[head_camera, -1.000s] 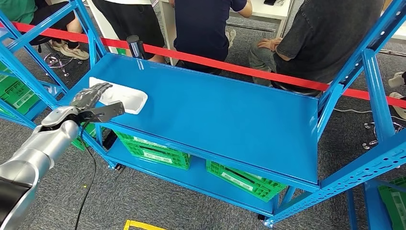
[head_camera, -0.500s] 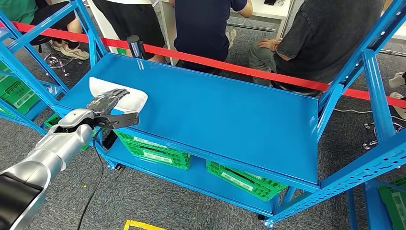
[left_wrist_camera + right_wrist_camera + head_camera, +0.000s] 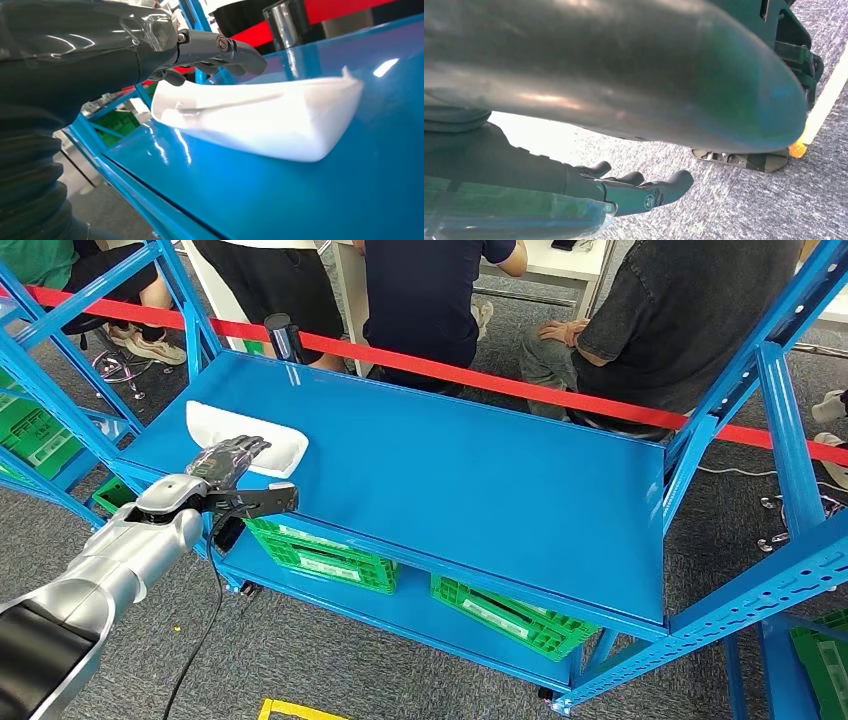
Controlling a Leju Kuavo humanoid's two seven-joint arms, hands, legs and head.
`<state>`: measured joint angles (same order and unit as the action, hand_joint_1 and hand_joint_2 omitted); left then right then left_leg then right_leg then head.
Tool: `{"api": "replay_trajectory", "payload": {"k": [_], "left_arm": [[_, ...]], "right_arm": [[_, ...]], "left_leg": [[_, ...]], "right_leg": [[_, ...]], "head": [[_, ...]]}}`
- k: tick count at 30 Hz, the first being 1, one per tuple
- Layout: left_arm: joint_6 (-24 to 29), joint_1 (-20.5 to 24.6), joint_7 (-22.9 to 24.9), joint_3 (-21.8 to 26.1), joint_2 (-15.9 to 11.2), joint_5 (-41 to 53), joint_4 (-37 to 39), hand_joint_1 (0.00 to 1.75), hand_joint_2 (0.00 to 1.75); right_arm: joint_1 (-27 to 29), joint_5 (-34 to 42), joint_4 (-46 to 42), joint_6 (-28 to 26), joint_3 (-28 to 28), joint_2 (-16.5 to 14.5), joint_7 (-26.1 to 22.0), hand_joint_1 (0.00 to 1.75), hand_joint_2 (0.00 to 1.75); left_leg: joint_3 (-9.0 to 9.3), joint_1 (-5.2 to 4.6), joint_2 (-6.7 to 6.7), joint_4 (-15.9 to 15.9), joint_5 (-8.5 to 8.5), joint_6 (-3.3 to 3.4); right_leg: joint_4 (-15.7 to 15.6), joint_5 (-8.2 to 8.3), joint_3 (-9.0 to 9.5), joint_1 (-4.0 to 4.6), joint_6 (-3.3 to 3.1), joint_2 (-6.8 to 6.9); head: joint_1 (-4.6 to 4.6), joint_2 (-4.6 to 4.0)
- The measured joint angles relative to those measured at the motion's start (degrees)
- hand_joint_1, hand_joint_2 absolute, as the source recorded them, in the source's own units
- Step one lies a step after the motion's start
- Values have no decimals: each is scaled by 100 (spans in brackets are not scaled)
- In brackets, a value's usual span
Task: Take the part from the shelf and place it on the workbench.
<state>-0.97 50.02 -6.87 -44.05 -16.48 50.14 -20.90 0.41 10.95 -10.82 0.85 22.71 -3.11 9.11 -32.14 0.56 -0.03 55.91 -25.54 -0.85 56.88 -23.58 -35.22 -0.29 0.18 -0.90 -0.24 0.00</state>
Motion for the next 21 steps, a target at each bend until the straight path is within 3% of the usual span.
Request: {"api": "replay_trajectory", "payload": {"k": [8, 9, 12, 13, 17, 21], "left_arm": [[162, -144, 97, -83, -175, -32, 70, 3, 175], [192, -170, 98, -90, -198, -39, 72, 16, 175], [249, -237, 99, -103, -254, -44, 73, 112, 175], [289, -255, 98, -103, -268, -44, 73, 132, 175], [603, -339, 78, -102, -325, -37, 62, 140, 175], [877, -423, 47, -100, -354, 6, 32, 136, 175]], "right_arm": [[26, -47, 0, 7, 5, 19, -98, 0, 0], [26, -54, 0, 8, 9, 22, -102, 0, 0], [26, -73, 0, 11, 18, 27, -111, 0, 0], [26, -82, 0, 14, 21, 27, -124, 0, 0], [26, -118, 0, 28, 43, 27, -212, 0, 0], [24, -120, 0, 28, 89, 26, -282, 0, 0]], "left_leg": [[1, 0, 0, 0, 0, 0], [1, 0, 0, 0, 0, 0], [0, 0, 0, 0, 0, 0], [0, 0, 0, 0, 0, 0], [1, 0, 0, 0, 0, 0], [1, 0, 0, 0, 0, 0]], "right_leg": [[0, 0, 0, 0, 0, 0], [0, 0, 0, 0, 0, 0], [0, 0, 0, 0, 0, 0], [0, 0, 0, 0, 0, 0], [0, 0, 0, 0, 0, 0], [0, 0, 0, 0, 0, 1]], "head": [[0, 0], [0, 0], [0, 0], [0, 0], [0, 0], [0, 0]]}}
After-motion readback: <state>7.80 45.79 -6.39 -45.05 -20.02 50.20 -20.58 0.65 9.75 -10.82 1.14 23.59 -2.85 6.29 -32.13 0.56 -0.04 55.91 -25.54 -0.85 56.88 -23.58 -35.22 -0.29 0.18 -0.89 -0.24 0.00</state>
